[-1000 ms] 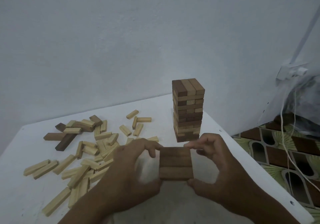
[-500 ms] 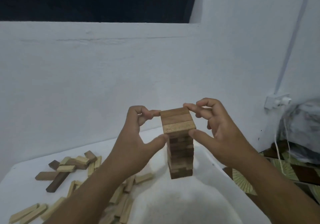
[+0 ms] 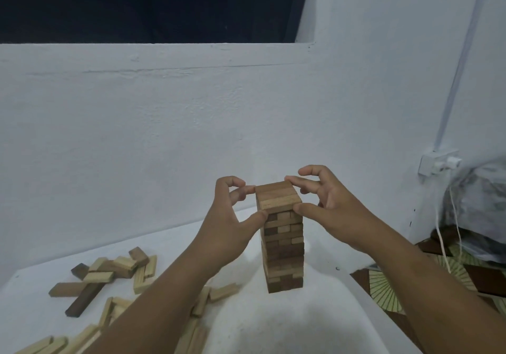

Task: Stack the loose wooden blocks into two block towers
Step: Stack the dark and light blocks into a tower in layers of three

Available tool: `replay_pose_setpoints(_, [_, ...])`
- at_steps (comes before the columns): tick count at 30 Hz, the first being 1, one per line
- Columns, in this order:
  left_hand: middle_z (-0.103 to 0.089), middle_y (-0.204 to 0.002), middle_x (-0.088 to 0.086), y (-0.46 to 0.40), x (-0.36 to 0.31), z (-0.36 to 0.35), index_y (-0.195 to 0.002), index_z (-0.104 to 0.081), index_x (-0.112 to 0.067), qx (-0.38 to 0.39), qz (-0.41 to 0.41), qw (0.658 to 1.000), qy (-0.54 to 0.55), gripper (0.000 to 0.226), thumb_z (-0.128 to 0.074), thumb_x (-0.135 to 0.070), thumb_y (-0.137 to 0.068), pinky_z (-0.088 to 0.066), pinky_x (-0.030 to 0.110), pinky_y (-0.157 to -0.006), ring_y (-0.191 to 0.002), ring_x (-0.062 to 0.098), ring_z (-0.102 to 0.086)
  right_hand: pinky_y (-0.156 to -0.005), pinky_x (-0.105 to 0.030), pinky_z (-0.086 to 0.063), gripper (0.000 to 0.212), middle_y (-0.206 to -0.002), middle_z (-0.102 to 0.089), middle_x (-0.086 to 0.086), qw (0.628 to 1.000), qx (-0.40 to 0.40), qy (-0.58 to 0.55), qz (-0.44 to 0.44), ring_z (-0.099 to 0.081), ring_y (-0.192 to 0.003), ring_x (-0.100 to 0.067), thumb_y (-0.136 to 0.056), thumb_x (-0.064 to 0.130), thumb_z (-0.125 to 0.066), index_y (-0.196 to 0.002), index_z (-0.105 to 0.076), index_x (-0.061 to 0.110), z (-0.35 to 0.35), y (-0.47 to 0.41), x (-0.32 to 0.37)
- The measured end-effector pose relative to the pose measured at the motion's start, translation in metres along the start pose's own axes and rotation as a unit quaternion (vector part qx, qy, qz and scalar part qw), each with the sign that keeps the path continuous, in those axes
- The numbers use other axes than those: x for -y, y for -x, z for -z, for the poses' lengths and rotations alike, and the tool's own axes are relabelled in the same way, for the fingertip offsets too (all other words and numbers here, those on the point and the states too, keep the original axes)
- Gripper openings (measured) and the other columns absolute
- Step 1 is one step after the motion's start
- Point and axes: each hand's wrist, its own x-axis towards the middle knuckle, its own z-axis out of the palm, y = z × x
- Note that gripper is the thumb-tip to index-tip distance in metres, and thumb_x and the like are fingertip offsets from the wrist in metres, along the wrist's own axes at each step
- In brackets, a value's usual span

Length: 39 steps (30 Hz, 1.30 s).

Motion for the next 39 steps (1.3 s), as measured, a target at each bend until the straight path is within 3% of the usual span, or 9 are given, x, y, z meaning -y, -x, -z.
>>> replay_pose_setpoints(7, [-0.053,-0.123,-0.035,-0.001,0.005,0.002,-0.122,-0.030,-0.046,0.016,0.002,1.000,0.002,0.056,-0.071,-0.034,-0.086,-0.046,0.034,-0.096,-0.118,-0.015,-0.041,-0.102,-0.039,-0.038,0.051,-0.133,-0.053,0.026,1.000,0.013,-0.004,-0.007,-0.044,-0.121,0.001,-0.086,0.020,-0.068,-0.122,-0.038,0.041,-0.001,-0.002,-0.008])
replay_pose_setpoints(13, [-0.042,-0.133,-0.035,0.010,0.010,0.023,-0.129,-0.024,-0.054,0.004,-0.021,0.999,-0.035,0.070,-0.074,-0.037,-0.082,-0.030,0.023,-0.096,-0.128,-0.009,-0.034,-0.109,-0.032,-0.029,0.058,-0.148,-0.031,0.022,0.998,-0.038,-0.024,0.032,-0.028,-0.137,0.003,-0.082,0.034,-0.069,-0.125,-0.035,0.050,-0.002,-0.001,0.009])
replay_pose_setpoints(17, [-0.048,-0.131,-0.035,0.031,0.011,0.063,-0.123,-0.035,-0.052,-0.048,-0.049,0.995,-0.066,0.055,-0.070,-0.032,-0.086,-0.033,0.025,-0.101,-0.129,-0.011,-0.037,-0.085,-0.002,-0.037,0.051,-0.137,-0.041,0.026,0.985,-0.093,0.040,0.138,-0.033,-0.130,0.012,-0.087,0.022,-0.067,-0.124,-0.041,0.044,-0.027,0.002,0.056])
replay_pose_setpoints(22, [-0.049,-0.134,-0.025,0.065,0.032,0.128,-0.122,-0.046,-0.051,-0.101,0.005,0.986,-0.131,0.042,-0.066,-0.045,-0.086,-0.037,0.045,-0.107,-0.128,-0.003,-0.043,-0.093,-0.028,-0.040,0.045,-0.122,-0.057,0.028,0.980,-0.009,0.030,0.196,-0.044,-0.123,0.008,-0.086,0.023,-0.066,-0.118,-0.042,0.044,-0.091,-0.004,0.099])
replay_pose_setpoints(24, [-0.051,-0.132,-0.020,0.079,0.046,0.155,-0.117,-0.052,-0.050,-0.122,0.037,0.982,-0.142,0.035,-0.067,-0.041,-0.087,-0.042,0.034,-0.102,-0.122,0.001,-0.049,-0.096,-0.022,-0.036,0.044,-0.118,-0.059,0.025,0.980,0.041,0.033,0.191,-0.045,-0.120,0.005,-0.087,0.024,-0.065,-0.117,-0.041,0.044,-0.123,-0.011,0.101])
replay_pose_setpoints(28, [-0.060,-0.121,-0.015,0.099,0.089,0.200,-0.101,-0.061,-0.043,-0.148,0.111,0.967,-0.176,0.020,-0.066,-0.027,-0.089,-0.044,0.006,-0.068,-0.098,0.019,-0.062,-0.093,-0.023,-0.040,0.039,-0.115,-0.057,0.024,0.975,0.128,0.075,0.167,-0.046,-0.114,0.004,-0.088,0.026,-0.061,-0.116,-0.042,0.046,-0.184,-0.027,0.085])
replay_pose_setpoints(31, [-0.063,-0.114,-0.020,0.110,0.130,0.223,-0.098,-0.063,-0.043,-0.129,0.154,0.941,-0.271,0.024,-0.060,-0.020,-0.090,-0.044,0.014,-0.083,-0.107,0.007,-0.057,-0.090,-0.024,-0.044,0.033,-0.114,-0.054,0.025,0.969,0.174,0.109,0.140,-0.049,-0.107,0.004,-0.091,0.027,-0.058,-0.114,-0.046,0.047,-0.226,-0.038,0.064])
replay_pose_setpoints(34, [-0.060,-0.117,-0.025,0.117,0.160,0.231,-0.107,-0.061,-0.051,-0.076,0.207,0.912,-0.346,0.026,-0.058,-0.040,-0.083,-0.043,0.033,-0.097,-0.113,0.003,-0.052,-0.084,-0.026,-0.046,0.034,-0.122,-0.051,0.021,0.962,0.203,0.154,0.100,-0.053,-0.102,-0.006,-0.092,0.023,-0.055,-0.118,-0.049,0.044,-0.264,-0.052,0.039])
replay_pose_setpoints(39, [-0.058,-0.110,-0.015,0.101,0.176,0.212,-0.116,-0.058,-0.035,-0.057,0.216,0.915,-0.337,0.045,-0.067,-0.055,-0.077,-0.045,0.025,-0.088,-0.100,0.007,-0.054,-0.093,-0.031,-0.044,0.057,-0.139,-0.041,0.008,0.937,0.245,0.239,0.064,-0.044,-0.119,-0.017,-0.087,0.012,-0.046,-0.136,-0.041,0.040,-0.316,-0.083,0.006])
